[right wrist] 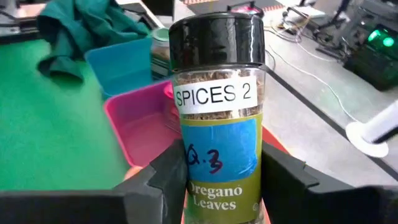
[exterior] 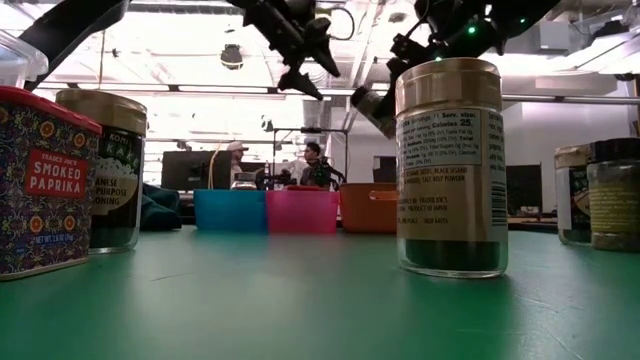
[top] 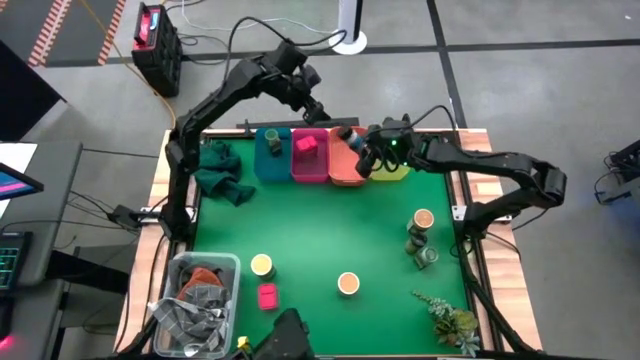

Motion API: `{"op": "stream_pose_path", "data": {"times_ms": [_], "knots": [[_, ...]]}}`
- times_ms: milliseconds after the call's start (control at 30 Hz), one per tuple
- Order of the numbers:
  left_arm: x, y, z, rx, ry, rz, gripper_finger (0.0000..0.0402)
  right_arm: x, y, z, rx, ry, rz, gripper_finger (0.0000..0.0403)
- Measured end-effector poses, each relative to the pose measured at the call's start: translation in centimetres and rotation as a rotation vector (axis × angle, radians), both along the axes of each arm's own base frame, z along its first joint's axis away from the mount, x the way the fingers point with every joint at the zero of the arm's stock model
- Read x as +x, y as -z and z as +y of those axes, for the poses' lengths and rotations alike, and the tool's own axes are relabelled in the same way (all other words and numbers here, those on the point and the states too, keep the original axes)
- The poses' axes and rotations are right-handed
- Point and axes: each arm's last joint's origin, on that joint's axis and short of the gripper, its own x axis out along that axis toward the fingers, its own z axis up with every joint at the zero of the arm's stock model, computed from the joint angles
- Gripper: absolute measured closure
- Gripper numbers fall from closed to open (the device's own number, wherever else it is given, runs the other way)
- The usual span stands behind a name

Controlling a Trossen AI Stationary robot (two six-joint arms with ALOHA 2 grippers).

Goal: Sort spices by type
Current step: Put the left black spice bottle into the orange bin

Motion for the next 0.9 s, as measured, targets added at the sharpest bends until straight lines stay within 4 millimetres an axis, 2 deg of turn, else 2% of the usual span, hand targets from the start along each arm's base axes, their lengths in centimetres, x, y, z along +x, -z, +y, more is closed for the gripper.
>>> {"op": "stream_pose_path", "data": {"times_ms": [133, 267, 400, 500, 700, 900], "knots": [[0.1, 0.4, -0.1, 0.009, 0.038, 0.022, 0.0056, -0.4, -0.5, 0.0, 0.016, 0.003, -0.026, 0.0213], [0.8, 2.3, -0.3, -0.060, 0.108, 0.030, 0.0056, -0.9, -1.6, 0.5, 0.027, 0.011, -0.092, 0.0213], [2.6, 5.0, -1.0, -0.124, 0.195, -0.009, 0.0056, -1.7, -3.2, 1.1, 0.023, 0.017, -0.188, 0.0214], [4.3, 6.2, -2.0, -0.107, 0.250, -0.065, 0.0056, -2.2, -4.1, 1.3, 0.037, 0.030, -0.249, 0.0212], [7.1, 7.0, -4.5, -0.028, 0.346, -0.166, 0.0056, -3.8, -6.4, 1.8, 0.035, 0.048, -0.396, 0.0214], [8.0, 6.0, -4.6, 0.038, 0.341, -0.278, 0.0060, -6.5, -8.3, 2.5, 0.011, 0.067, -0.458, 0.0212]]}}
